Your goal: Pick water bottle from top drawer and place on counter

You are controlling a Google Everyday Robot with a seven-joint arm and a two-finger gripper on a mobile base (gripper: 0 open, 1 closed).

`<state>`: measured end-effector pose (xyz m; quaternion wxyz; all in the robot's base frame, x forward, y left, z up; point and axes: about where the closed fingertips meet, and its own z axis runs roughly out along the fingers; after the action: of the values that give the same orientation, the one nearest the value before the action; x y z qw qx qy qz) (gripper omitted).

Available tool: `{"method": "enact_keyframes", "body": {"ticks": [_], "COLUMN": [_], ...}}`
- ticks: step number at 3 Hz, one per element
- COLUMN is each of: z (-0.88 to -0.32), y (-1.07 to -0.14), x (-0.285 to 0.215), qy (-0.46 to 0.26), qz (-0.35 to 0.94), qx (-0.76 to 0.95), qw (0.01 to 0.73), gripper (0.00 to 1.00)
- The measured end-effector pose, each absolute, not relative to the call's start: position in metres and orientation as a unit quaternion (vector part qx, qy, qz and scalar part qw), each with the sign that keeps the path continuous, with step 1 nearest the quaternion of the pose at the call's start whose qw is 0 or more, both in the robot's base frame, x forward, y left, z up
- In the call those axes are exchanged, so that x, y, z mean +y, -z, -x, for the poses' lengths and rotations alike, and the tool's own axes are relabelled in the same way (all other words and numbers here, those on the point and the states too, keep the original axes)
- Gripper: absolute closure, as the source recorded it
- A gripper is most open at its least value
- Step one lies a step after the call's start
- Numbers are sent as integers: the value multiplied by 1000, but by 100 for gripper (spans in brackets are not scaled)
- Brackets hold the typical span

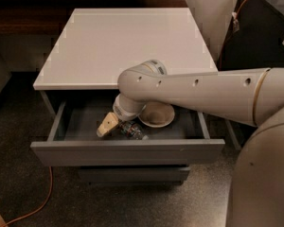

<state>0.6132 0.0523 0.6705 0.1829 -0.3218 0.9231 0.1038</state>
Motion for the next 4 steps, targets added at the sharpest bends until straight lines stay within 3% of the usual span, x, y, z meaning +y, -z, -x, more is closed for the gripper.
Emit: {"method": "enact_keyframes", "body": {"ticks": [4], "z": [-642], "y": [-636], "x": [40], "qy": [-56], "qz": [297], "qx": [925], "qw": [232], "gripper": [0]}}
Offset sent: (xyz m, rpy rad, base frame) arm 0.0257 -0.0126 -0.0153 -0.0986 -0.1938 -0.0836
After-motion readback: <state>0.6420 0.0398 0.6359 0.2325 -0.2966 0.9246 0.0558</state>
